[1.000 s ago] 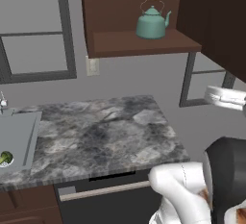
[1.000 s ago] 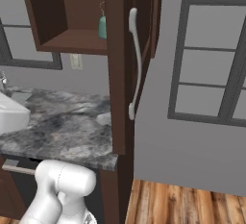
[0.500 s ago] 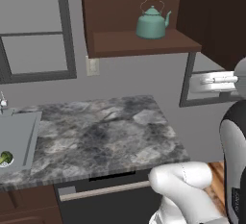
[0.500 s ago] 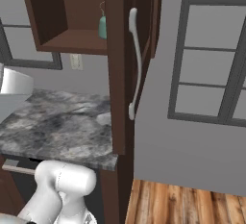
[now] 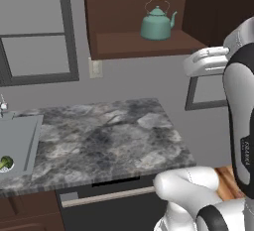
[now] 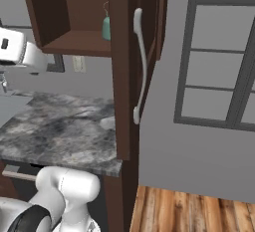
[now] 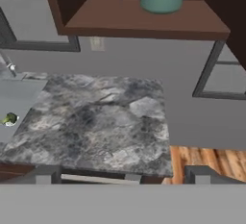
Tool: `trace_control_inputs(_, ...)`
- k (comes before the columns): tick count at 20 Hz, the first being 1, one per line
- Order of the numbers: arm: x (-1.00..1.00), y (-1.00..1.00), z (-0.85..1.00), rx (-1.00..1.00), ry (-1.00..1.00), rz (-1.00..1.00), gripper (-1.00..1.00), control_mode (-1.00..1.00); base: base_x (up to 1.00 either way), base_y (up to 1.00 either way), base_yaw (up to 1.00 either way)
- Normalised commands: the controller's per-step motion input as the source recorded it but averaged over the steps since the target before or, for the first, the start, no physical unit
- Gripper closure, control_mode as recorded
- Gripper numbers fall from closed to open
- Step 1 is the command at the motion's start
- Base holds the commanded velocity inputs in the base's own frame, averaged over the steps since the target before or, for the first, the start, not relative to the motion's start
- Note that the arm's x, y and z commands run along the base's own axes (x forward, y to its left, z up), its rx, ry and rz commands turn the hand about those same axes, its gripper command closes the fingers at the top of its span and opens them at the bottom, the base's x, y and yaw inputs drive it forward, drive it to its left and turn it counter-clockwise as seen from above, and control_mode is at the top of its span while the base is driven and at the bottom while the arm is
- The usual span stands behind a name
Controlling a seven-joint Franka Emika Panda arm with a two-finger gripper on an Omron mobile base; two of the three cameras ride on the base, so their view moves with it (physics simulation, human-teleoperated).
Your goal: Open the cabinet, pick the kettle from the cabinet, and place it in the sink.
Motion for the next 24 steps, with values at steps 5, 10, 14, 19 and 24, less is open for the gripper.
trace_control_inputs(5, 0.42, -0.04, -0.09, 0.0, 0.01, 0.04, -1.0, -1.0, 0.0, 0.0, 0.0)
trace_control_inputs(10, 0.5, 0.0, -0.01, 0.0, -0.01, 0.02, -1.0, -1.0, 0.0, 0.0, 0.0)
trace_control_inputs(14, 0.45, 0.0, 0.0, 0.0, -0.09, 0.03, -1.0, -1.0, 0.0, 0.0, 0.0)
trace_control_inputs(19, 0.4, 0.0, 0.0, 0.0, -0.13, 0.03, -1.0, -1.0, 0.0, 0.0, 0.0)
trace_control_inputs(24, 0.39, -0.02, 0.0, 0.0, -0.11, 0.0, -1.0, -1.0, 0.0, 0.0, 0.0)
